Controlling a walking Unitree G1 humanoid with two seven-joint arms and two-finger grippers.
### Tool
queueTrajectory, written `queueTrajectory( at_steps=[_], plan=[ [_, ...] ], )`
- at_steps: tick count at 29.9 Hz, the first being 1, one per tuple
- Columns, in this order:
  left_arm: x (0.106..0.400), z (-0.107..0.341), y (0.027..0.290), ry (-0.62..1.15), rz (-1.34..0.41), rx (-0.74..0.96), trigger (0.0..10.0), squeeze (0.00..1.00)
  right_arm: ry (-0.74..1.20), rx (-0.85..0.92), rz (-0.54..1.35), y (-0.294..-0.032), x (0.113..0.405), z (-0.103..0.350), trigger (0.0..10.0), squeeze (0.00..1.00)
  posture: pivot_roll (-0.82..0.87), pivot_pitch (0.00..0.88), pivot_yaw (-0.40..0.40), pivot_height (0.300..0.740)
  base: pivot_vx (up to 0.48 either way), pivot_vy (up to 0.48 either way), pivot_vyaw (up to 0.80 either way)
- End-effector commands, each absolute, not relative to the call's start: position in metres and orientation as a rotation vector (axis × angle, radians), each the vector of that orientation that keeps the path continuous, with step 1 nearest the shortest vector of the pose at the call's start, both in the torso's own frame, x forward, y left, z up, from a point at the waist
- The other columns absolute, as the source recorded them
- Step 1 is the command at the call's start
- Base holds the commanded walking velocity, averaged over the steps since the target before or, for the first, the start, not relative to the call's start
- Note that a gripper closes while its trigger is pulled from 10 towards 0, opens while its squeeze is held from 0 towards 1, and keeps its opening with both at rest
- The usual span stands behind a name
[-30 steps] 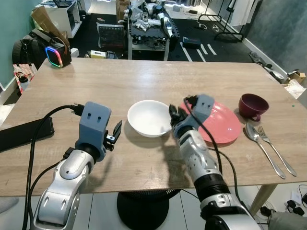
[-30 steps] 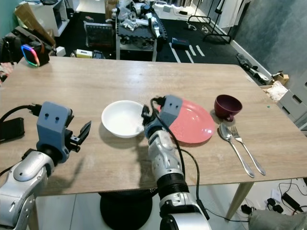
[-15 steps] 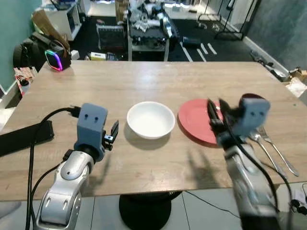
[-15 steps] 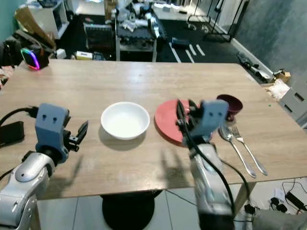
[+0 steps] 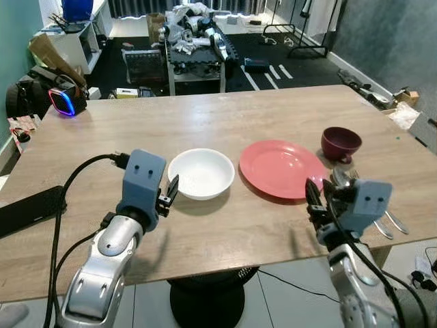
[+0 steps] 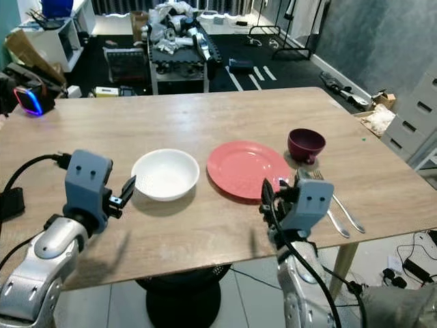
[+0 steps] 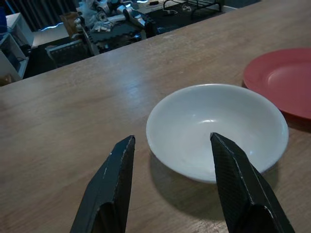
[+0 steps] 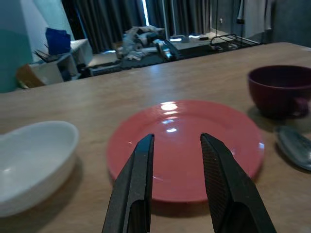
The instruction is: Setting the table
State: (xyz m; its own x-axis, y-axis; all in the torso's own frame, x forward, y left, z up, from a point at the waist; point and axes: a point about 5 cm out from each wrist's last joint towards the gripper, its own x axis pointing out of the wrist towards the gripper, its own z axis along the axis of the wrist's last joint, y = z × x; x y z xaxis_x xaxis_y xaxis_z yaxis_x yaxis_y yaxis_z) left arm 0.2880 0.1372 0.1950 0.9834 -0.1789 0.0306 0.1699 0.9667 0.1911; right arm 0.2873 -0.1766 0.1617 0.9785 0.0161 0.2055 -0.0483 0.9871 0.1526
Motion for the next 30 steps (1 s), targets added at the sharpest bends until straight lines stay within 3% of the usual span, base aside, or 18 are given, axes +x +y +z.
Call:
queueTrajectory(
  at_steps=[1,6,9,15,30],
  plan=[
    [0.291,0.195,0.141,-0.047,-0.156,0.191,10.0,0.00,-0.200,0.161,0.048,-0.170,0.292,0.163,10.0,0.00,0.00,0.000,0.090,0.740,0.000,0.000,0.00],
    [0.292,0.199,0.147,-0.057,-0.137,0.189,10.0,0.00,-0.215,0.171,0.063,-0.164,0.296,0.170,10.0,0.00,0.05,0.000,0.095,0.740,0.000,0.000,0.00],
    [0.290,0.202,0.147,-0.070,-0.119,0.196,10.0,0.00,-0.206,0.176,0.055,-0.170,0.296,0.169,10.0,0.00,0.11,0.000,0.042,0.740,0.000,0.000,0.00],
    [0.290,0.203,0.148,-0.080,-0.086,0.191,10.0,0.00,-0.193,0.159,0.079,-0.168,0.299,0.170,10.0,0.00,0.12,0.000,0.021,0.740,0.000,0.000,0.00],
    [0.290,0.204,0.149,-0.084,-0.084,0.196,10.0,0.00,-0.192,0.172,0.073,-0.166,0.302,0.171,10.0,0.00,0.10,0.000,0.044,0.740,0.000,0.000,0.00]
  ],
)
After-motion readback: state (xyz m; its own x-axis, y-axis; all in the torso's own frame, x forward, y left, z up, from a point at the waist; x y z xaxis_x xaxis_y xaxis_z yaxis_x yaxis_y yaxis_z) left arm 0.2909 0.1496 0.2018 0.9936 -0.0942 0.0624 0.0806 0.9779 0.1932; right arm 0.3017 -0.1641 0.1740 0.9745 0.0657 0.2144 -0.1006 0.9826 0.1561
